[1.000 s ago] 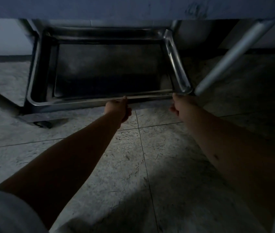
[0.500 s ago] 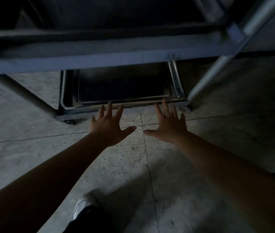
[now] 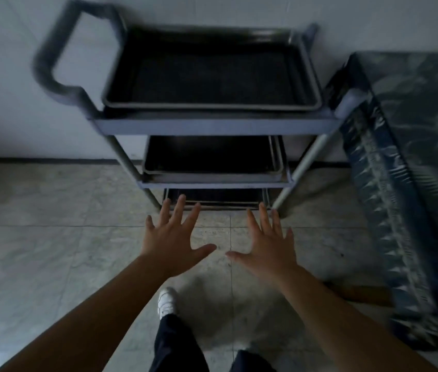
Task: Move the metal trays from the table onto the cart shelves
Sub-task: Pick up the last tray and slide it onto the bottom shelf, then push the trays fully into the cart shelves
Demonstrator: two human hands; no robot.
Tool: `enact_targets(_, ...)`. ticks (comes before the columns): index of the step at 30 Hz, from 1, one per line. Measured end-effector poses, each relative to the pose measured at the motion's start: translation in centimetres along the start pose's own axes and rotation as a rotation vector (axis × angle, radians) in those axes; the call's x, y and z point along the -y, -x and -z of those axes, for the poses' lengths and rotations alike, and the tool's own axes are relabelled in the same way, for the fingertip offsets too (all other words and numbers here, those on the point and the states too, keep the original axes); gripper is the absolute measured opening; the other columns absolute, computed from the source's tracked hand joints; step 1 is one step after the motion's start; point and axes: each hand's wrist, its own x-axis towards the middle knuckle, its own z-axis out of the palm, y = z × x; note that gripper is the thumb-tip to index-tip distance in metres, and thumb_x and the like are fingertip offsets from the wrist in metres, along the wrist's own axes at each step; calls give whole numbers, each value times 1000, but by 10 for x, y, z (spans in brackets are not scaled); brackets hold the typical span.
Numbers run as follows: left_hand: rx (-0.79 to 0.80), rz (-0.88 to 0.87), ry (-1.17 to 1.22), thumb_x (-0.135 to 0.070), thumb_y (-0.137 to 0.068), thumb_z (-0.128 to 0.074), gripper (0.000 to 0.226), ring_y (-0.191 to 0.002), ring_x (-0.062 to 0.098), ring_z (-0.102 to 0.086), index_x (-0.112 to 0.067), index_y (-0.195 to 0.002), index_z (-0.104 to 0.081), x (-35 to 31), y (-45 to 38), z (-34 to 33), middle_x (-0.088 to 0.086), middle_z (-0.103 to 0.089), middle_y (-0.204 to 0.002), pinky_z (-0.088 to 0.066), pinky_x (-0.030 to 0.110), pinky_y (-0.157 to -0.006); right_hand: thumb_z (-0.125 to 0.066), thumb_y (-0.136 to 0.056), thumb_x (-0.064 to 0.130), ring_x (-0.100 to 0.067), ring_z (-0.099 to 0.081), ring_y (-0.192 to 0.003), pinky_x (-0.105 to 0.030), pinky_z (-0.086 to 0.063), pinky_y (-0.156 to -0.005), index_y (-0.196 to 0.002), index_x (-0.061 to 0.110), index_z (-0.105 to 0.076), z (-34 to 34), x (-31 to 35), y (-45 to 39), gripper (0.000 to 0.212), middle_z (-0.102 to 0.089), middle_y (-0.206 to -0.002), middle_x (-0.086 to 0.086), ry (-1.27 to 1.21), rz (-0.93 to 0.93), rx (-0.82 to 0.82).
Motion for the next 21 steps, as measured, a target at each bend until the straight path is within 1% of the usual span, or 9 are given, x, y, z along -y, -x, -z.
enact_targets(3, -78, 21, 13, -97, -62, 0, 110, -150, 31, 22, -38, -154, 18, -10, 58, 56, 3, 29, -163, -8, 64, -119, -19, -53, 100, -19, 39, -135, -60, 3, -111, -143, 40, 25, 61, 14, 49, 117, 51, -141, 11, 22, 44, -60)
enact_targets(6, -185, 24, 4, -97, -64, -2, 107, -149, 31, 25, -40, -152, 22, -7, 95, 102, 1, 34, -160, -6, 64, -119, -15, -54, 100, -20, 31, -140, -61, -4, -111, -144, 39, 23, 114, 24, 77, 115, 49, -143, 9, 58, 74, -176)
enact_targets(8, -260, 29, 9, -97, -65, -3, 107, -148, 29, 27, -41, -152, 22, 0, 114, 130, -1, 35, -159, -7, 63, -120, -17, -58, 98, -23, 24, -143, -63, -12, -111, -144, 38, 22, 147, 31, 89, 113, 43, -147, 6, 85, 91, -264)
enact_targets(10, -323, 43, 0, -97, -64, -2, 107, -148, 29, 26, -41, -152, 21, 9, 130, 159, -1, 33, -160, -8, 63, -120, -20, -60, 96, -26, 17, -145, -63, -15, -110, -146, 35, 18, 175, 42, 100, 112, 31, -155, 2, 114, 88, -340)
enact_targets(11, -359, 48, -18, -98, -63, 0, 108, -149, 30, 24, -40, -152, 21, 14, 135, 174, 0, 32, -160, -8, 64, -120, -20, -61, 96, -27, 15, -145, -63, -15, -110, -147, 34, 16, 189, 48, 105, 112, 27, -157, 1, 132, 92, -383)
enact_targets(13, -450, 38, -54, -97, -61, 6, 109, -150, 32, 21, -39, -152, 23, 22, 146, 206, 2, 31, -161, -9, 64, -119, -18, -62, 96, -28, 14, -145, -62, -14, -110, -148, 32, 14, 216, 63, 118, 113, 25, -158, -2, 162, 122, -475)
enact_targets(16, -662, 14, -51, -98, -65, 2, 106, -152, 31, 16, -40, -150, 27, 34, 164, 268, 2, 22, -165, -11, 63, -119, -17, -60, 98, -26, 16, -145, -63, -12, -110, -149, 32, 13, 273, 89, 138, 115, 22, -159, -2, 194, 158, -654)
enact_targets(18, -800, -6, -53, -97, -69, -3, 105, -153, 31, 12, -38, -153, 22, 38, 179, 309, 1, 17, -167, -12, 62, -117, -18, -61, 98, -26, 14, -146, -64, -11, -109, -150, 32, 10, 316, 108, 155, 115, 18, -160, -2, 206, 195, -781)
enact_targets(21, -968, -30, -91, -97, -70, -3, 105, -152, 33, 10, -38, -155, 16, 39, 206, 360, 3, 15, -167, -12, 64, -116, -19, -59, 99, -24, 15, -145, -63, -6, -111, -150, 34, 10, 373, 129, 185, 115, 19, -160, 0, 214, 213, -948)
